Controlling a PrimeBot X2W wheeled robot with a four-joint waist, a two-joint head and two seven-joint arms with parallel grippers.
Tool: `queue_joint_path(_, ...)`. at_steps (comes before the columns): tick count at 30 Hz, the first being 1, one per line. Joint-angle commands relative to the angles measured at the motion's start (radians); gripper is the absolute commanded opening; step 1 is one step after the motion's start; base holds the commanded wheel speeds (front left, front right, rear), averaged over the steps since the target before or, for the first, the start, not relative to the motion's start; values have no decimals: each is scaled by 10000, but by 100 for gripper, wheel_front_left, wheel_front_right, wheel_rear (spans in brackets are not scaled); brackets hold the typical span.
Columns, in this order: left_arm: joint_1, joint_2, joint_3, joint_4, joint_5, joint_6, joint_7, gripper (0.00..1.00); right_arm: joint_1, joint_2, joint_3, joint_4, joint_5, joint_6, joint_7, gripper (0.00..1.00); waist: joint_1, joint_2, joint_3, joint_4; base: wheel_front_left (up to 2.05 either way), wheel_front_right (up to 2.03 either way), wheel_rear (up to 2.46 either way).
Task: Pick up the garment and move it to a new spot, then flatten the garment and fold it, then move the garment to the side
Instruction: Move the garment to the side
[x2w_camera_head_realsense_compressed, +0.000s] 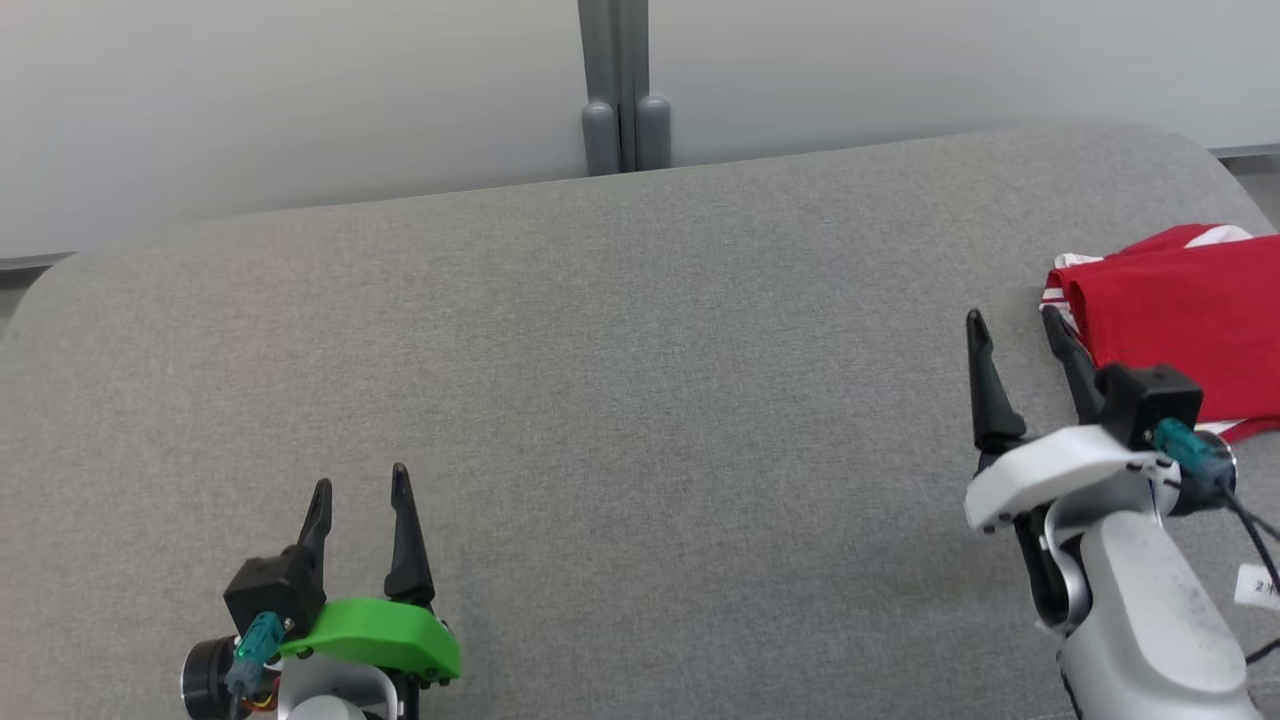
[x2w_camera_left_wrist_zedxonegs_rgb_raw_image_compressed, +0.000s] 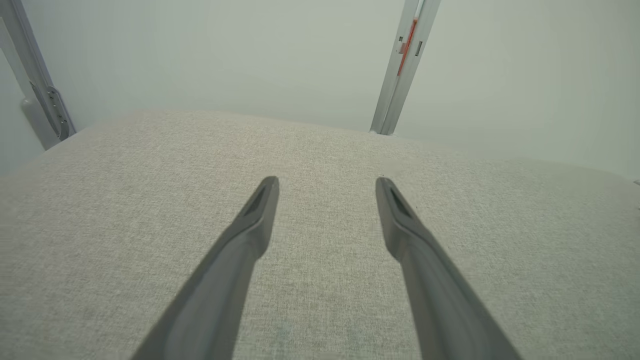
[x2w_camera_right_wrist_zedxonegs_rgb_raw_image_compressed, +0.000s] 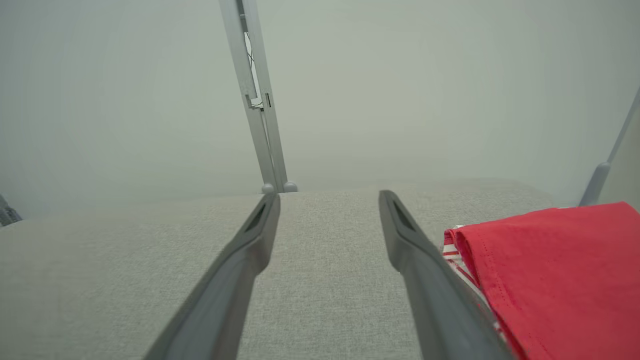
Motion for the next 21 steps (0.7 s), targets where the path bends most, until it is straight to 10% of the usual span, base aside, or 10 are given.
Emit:
queue_joint_path(1,159,9,-4,23,135,50,-26,100,445,62,-92,-369,-144,-16,-24,100,0,0,-173,205,0,0,0)
queue_joint_path(21,1028,-13,-377,-768,-161,85,-25,100,3234,634,335,-2864,-67,-16,480,100,0,0,-442,416,0,0,0)
